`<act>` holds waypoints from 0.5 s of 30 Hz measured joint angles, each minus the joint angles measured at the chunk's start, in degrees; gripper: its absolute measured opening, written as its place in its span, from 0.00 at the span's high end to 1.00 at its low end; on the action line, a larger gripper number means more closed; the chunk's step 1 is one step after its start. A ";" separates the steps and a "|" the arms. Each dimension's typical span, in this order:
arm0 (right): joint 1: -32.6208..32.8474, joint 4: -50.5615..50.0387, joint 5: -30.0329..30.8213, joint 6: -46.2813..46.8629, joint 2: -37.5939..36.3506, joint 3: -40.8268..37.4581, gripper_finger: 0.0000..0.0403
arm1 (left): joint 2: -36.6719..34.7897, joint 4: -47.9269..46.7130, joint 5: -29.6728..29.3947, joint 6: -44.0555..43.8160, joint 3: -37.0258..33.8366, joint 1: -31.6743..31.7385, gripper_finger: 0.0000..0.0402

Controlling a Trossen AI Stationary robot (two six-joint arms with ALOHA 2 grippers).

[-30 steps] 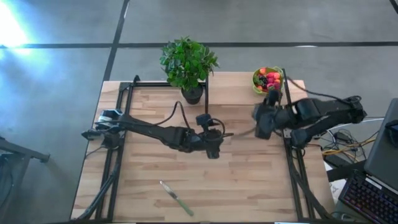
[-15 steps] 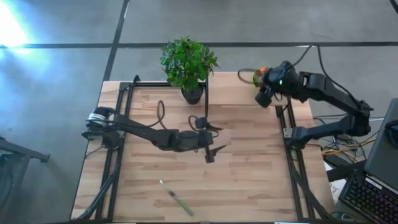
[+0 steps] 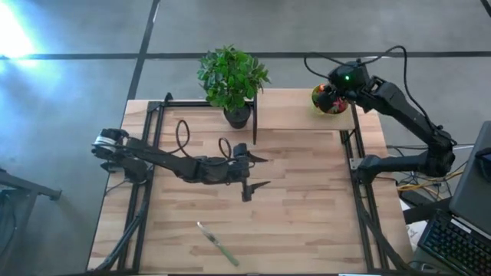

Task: Pick & Place Fruit
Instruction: Put the kiwi into the green strainer bowl on the shelf

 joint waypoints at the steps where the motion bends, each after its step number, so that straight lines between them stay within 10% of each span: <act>1: -0.65 0.62 -0.40 -0.01 0.00 -0.76 0.46 | -0.43 -0.16 0.00 0.00 -0.20 -0.07 0.15; 15: -2.95 4.58 -0.16 -1.91 0.33 -7.39 0.47 | -0.67 -0.29 0.22 -0.04 -0.44 -0.19 0.15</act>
